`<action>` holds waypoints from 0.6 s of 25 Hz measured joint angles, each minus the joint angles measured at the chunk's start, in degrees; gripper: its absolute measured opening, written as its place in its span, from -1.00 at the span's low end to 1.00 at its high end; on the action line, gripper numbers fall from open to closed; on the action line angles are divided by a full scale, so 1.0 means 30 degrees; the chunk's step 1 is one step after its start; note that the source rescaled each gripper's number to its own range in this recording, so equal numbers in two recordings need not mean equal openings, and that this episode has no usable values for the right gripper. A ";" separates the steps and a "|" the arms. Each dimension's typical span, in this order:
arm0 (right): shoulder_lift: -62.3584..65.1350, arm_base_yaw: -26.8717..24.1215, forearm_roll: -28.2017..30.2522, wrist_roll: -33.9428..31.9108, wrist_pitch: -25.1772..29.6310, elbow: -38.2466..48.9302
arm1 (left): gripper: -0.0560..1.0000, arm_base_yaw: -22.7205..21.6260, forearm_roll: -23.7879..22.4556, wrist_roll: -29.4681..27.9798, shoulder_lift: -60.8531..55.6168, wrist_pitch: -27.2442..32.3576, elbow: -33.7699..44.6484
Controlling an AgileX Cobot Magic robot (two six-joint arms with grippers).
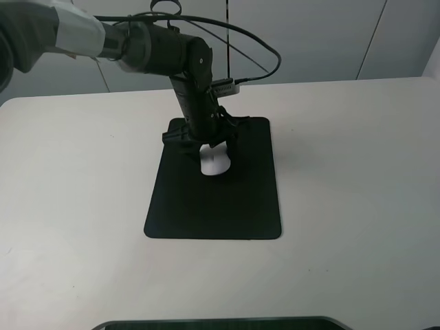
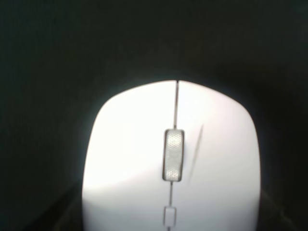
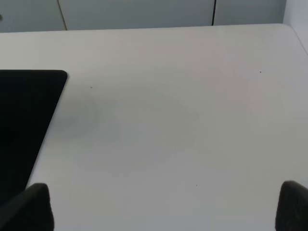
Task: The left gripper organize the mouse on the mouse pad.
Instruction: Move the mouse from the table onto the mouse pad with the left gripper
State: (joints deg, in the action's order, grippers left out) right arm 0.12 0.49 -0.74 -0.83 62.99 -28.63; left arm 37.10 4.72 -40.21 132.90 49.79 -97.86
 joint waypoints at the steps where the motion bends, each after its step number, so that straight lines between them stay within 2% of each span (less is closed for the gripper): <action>1: 0.0000 0.0000 0.0000 0.0000 0.0000 0.0000 | -0.86 0.0000 0.0000 0.0000 0.0000 -0.0088 0.0000; 15: 0.0000 0.0000 0.0000 0.0000 0.0000 0.0000 | -0.86 0.0000 -0.0146 0.0074 0.0378 -0.0034 -0.0151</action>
State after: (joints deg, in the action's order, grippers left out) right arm 0.12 0.49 -0.74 -0.83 62.99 -28.63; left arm 37.10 4.28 -39.99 134.04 49.69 -98.31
